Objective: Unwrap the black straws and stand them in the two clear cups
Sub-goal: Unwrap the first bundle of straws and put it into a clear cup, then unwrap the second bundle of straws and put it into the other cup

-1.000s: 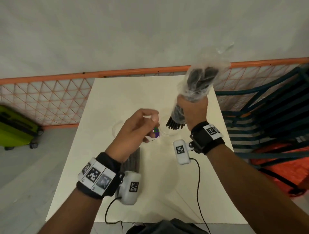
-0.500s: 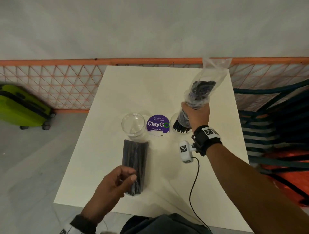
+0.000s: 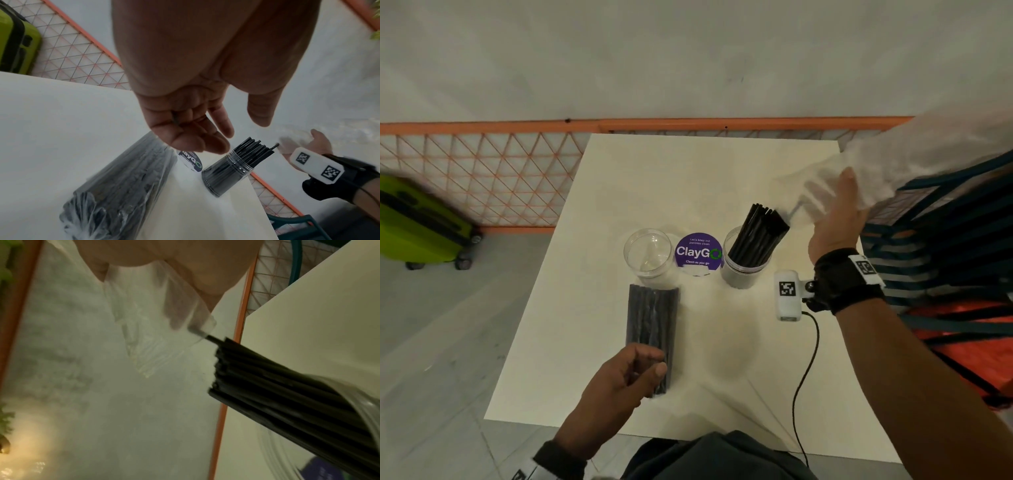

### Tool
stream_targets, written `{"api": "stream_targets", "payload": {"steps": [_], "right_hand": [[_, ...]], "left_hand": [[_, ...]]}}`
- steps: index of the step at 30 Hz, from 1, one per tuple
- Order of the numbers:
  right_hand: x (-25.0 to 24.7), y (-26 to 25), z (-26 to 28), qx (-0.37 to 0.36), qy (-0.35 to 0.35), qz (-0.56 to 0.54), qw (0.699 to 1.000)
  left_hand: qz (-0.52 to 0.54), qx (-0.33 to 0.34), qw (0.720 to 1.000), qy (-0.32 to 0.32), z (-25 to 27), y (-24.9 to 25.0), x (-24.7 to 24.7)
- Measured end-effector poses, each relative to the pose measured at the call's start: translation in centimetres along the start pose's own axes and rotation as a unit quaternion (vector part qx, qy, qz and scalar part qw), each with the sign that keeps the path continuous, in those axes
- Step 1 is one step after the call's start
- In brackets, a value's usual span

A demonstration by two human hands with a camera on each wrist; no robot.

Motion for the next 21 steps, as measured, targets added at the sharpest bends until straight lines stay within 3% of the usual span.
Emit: {"api": "stream_targets", "payload": {"steps": [7, 9, 11, 13, 16, 19, 21], "right_hand": [[-6.1, -3.3, 1.4, -0.051, 0.090, 0.018, 0.994], [-9.3, -2.7, 2.1, -0.013, 0.103, 0.096, 0.990], [-12.4, -1.2, 3.3, 0.087, 0.085, 0.207, 0.971], [-14.9, 0.9, 5.3, 0.179, 0.029, 0.327, 0.928], [-17.9, 4.3, 8.5, 0.229, -0.040, 0.508, 0.829], [-19.2, 6.8, 10.7, 0.281, -0.064, 0.593, 0.752], [-19.2, 7.4, 11.6, 0.292, -0.059, 0.623, 0.723]], "left_hand": [[0.028, 0.007, 1.000, 0.011, 0.4, -0.3, 0.2], [0.033, 0.005, 0.999, 0.013, 0.6, -0.6, 0.3], [0.036, 0.007, 0.999, 0.008, 0.7, -0.7, 0.4], [0.033, 0.012, 0.999, 0.003, 0.7, -0.9, 0.6], [0.012, 0.027, 1.000, -0.002, 0.8, -1.3, 0.8], [-0.002, 0.033, 0.999, -0.006, 0.8, -1.8, 0.9], [-0.010, 0.036, 0.999, -0.004, 0.9, -2.3, 0.9]]}}
Point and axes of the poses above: each hand's wrist, its own z-axis away from the middle knuckle, its own x-axis out of the palm, y = z × x, the point moved 1 cm from there along -z, towards the middle knuckle, and after that the axes turned 9 degrees about -z, right-handed, at the moved point
